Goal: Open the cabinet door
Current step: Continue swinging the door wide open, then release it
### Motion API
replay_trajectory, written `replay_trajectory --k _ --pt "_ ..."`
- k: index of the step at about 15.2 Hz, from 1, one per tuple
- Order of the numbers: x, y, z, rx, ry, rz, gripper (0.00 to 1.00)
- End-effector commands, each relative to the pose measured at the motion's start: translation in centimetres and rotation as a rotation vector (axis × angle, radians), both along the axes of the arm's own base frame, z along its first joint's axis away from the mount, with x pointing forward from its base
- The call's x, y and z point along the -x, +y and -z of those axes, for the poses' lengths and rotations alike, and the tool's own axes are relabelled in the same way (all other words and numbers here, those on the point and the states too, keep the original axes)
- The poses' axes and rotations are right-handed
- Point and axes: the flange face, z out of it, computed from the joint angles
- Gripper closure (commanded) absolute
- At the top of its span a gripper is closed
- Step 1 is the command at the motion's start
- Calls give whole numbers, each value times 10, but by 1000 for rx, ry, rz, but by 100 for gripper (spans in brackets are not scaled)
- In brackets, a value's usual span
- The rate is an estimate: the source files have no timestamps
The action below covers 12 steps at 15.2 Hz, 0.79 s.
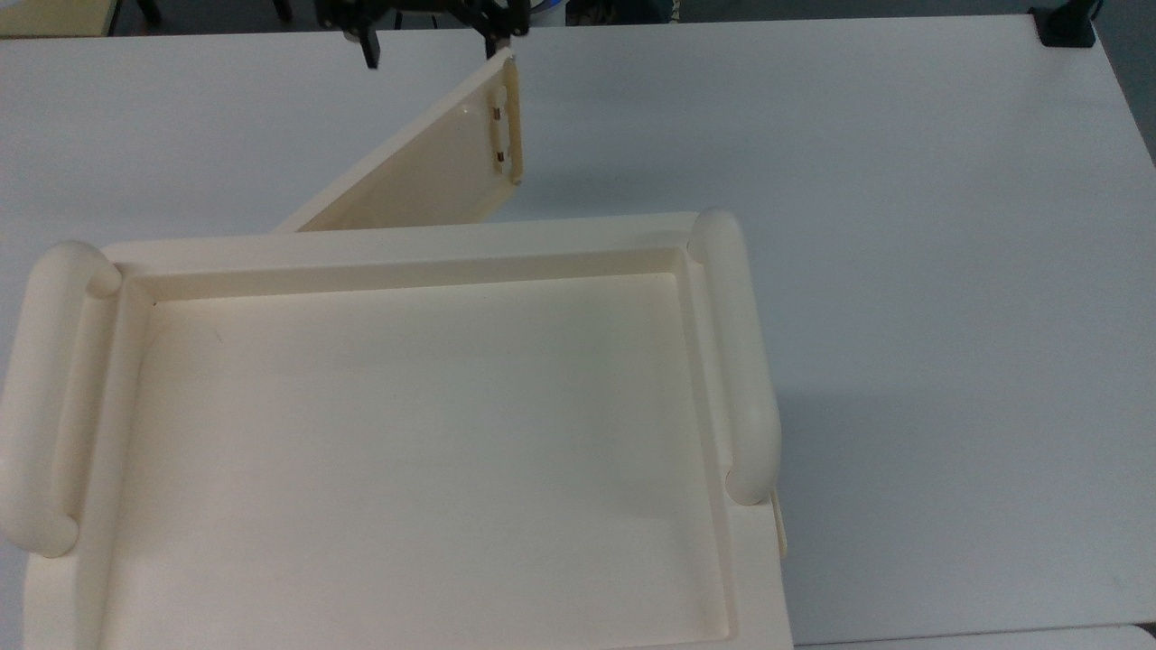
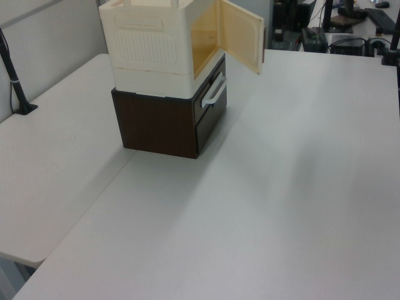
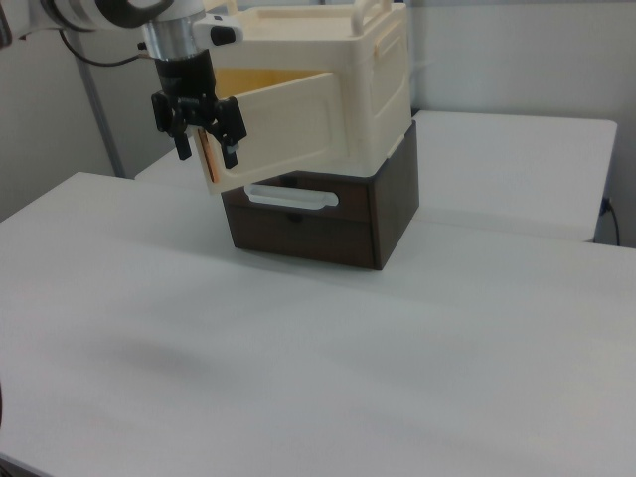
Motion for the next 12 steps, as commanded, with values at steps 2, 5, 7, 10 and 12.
replay_trajectory --k 2,5,7,10,12 --pt "29 -27 7 -16 93 35 0" --pt "36 -38 5 -19 95 32 0" --pt "43 -54 -4 -28 82 26 0" --pt "44 -55 -4 -29 84 10 0" --pt "44 -54 -1 -32 88 -3 0"
